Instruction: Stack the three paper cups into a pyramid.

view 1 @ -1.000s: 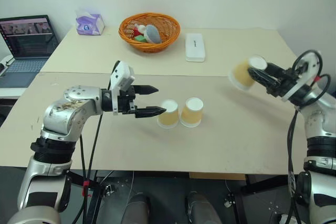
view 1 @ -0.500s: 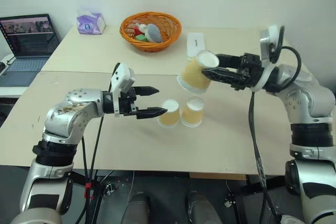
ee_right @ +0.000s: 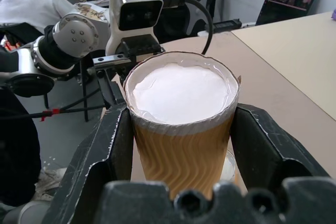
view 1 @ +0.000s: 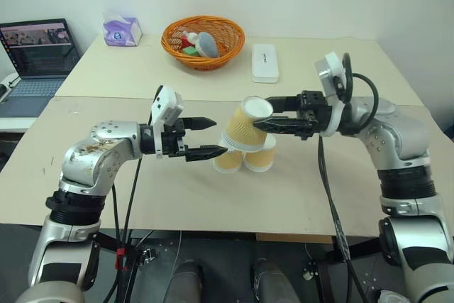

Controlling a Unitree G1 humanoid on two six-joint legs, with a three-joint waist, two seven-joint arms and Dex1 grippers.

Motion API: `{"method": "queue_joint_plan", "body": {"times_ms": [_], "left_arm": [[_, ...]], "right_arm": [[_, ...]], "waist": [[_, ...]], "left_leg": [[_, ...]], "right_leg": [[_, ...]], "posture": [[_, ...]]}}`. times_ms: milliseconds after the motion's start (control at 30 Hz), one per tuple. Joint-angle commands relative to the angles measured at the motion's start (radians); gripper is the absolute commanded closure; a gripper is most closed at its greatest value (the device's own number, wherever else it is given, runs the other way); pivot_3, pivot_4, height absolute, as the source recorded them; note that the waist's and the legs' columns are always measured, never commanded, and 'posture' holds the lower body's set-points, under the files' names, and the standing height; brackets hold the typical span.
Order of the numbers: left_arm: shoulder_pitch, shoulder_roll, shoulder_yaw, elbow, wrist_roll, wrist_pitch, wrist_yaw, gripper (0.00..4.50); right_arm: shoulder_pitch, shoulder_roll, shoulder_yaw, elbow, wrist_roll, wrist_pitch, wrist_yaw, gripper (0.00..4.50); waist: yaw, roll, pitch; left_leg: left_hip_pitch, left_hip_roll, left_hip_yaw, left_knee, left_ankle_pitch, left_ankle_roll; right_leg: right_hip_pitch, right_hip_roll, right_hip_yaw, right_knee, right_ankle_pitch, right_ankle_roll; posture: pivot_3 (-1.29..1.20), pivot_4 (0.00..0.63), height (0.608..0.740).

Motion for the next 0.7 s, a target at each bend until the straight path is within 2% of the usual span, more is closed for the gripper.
{"method": "queue_joint_plan", "body": {"times_ms": [33,367,700], "left_arm": [[-0.019,-0.006,0.008,-0.024,-0.014,0.004,0.003,0.00],[-0.009,-0.005,0.014,-0.044,-0.024,0.022,0.010,0.00],[-0.008,-0.006,0.019,-0.050,-0.030,0.030,0.018,0.00]], "right_arm": [[-0.036,0.018,0.012,0.018,-0.033,-0.044,0.010,2.01],[-0.107,0.026,0.018,0.178,-0.129,-0.139,0.052,2.01],[-0.100,0.036,0.020,0.185,-0.148,-0.142,0.080,2.01]], "waist": [[0.000,0.000,0.000],[0.000,0.000,0.000],[0.000,0.000,0.000]], "left_leg": [[0.000,0.000,0.000,0.000,0.000,0.000],[0.000,0.000,0.000,0.000,0.000,0.000],[0.000,0.000,0.000,0.000,0.000,0.000]], "right_leg": [[0.000,0.000,0.000,0.000,0.000,0.000],[-0.001,0.000,0.000,0.000,0.000,0.000],[-0.001,0.000,0.000,0.000,0.000,0.000]], "posture": [[0.00,0.150,0.675],[0.00,0.150,0.675],[0.00,0.150,0.675]]}}
